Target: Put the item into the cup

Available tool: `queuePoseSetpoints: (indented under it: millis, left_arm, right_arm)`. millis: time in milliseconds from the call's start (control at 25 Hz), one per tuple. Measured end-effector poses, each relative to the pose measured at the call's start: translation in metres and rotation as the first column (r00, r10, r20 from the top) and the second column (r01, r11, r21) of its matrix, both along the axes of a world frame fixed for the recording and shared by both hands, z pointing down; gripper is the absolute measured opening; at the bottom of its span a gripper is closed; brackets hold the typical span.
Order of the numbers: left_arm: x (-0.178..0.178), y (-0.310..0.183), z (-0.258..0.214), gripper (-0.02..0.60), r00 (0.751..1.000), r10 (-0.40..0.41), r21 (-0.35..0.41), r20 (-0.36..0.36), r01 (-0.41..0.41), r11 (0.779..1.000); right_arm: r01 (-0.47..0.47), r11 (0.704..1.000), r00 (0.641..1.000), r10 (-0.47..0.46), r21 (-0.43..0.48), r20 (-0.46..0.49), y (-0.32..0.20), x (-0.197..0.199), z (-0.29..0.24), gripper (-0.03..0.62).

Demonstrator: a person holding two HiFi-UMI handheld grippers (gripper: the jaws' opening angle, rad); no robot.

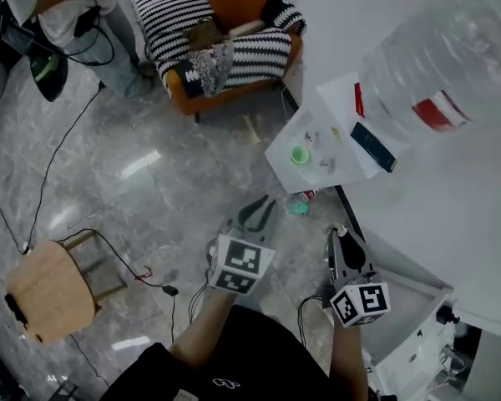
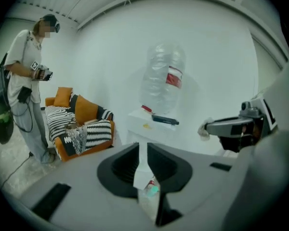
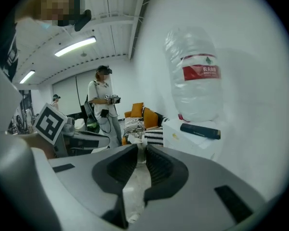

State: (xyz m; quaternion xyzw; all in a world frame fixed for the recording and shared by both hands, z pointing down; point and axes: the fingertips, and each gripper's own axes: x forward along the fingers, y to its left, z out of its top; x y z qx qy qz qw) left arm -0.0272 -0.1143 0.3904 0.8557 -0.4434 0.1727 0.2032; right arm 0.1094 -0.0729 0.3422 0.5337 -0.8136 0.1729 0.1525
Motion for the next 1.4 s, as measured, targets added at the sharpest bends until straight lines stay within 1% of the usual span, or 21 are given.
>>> queuePoseSetpoints:
  millis: [120, 240, 360, 520, 600, 680, 760, 840, 960, 1040, 1120, 1280, 1400]
  left_arm:
    - [-0.003, -0.036, -0.008, 0.057, 0.999, 0.025, 0.018, 0.024, -0.026, 0.999]
    - [-0.002, -0.060, -0.020, 0.057, 0.998, 0.056, 0.044, 0.028, -0.057, 0.997]
    - [0.004, -0.073, -0.028, 0.057, 0.995, 0.093, 0.055, 0.035, -0.095, 0.994]
    - [0.021, -0.081, -0.027, 0.057, 0.988, 0.151, 0.044, 0.040, -0.153, 0.987]
    - [0.031, -0.081, -0.017, 0.057, 0.981, 0.180, 0.032, 0.078, -0.183, 0.983]
    - [0.039, -0.081, -0.006, 0.057, 0.967, 0.211, 0.027, 0.143, -0.217, 0.976]
    - [0.043, -0.082, 0.002, 0.057, 0.958, 0.231, 0.020, 0.170, -0.237, 0.971]
    - [0.046, -0.084, 0.012, 0.057, 0.957, 0.236, 0.001, 0.166, -0.240, 0.971]
    - [0.047, -0.087, 0.034, 0.057, 0.960, 0.231, -0.025, 0.160, -0.230, 0.973]
    - [0.047, -0.091, 0.054, 0.057, 0.961, 0.227, -0.033, 0.161, -0.225, 0.974]
    - [0.047, -0.094, 0.075, 0.057, 0.962, 0.224, -0.034, 0.156, -0.222, 0.974]
    - [0.046, -0.089, 0.118, 0.021, 0.958, 0.247, -0.048, 0.145, -0.242, 0.969]
    - [0.046, -0.085, 0.151, 0.015, 0.959, 0.251, -0.064, 0.134, -0.245, 0.967]
  right_arm:
    - [0.000, 0.999, 1.000, 0.000, 0.039, 0.021, -0.042, -0.017, -0.014, 0.064]
    - [-0.019, 0.998, 0.999, 0.017, 0.067, 0.031, -0.070, -0.023, -0.023, 0.064]
    - [-0.064, 0.995, 0.997, 0.061, 0.075, 0.048, -0.086, -0.021, -0.023, 0.064]
    - [-0.121, 0.991, 0.990, 0.116, 0.057, 0.079, -0.094, -0.012, -0.014, 0.064]
    - [-0.151, 0.988, 0.984, 0.147, 0.038, 0.097, -0.095, -0.005, -0.004, 0.064]
    - [-0.171, 0.985, 0.980, 0.169, 0.012, 0.110, -0.097, 0.001, 0.010, 0.064]
    - [-0.168, 0.986, 0.980, 0.169, -0.018, 0.105, -0.097, 0.000, 0.025, 0.064]
    - [-0.156, 0.986, 0.982, 0.161, -0.052, 0.101, -0.098, -0.003, 0.043, 0.064]
    - [-0.150, 0.984, 0.975, 0.163, -0.093, 0.149, -0.102, -0.007, 0.064, 0.064]
    - [-0.148, 0.985, 0.972, 0.161, -0.091, 0.170, -0.109, -0.008, 0.077, 0.064]
    - [-0.156, 0.984, 0.972, 0.169, -0.087, 0.163, -0.115, -0.008, 0.097, 0.064]
    - [-0.191, 0.976, 0.967, 0.205, -0.105, 0.149, -0.117, -0.006, 0.143, 0.064]
    - [-0.221, 0.968, 0.960, 0.237, -0.117, 0.148, -0.117, -0.003, 0.176, 0.064]
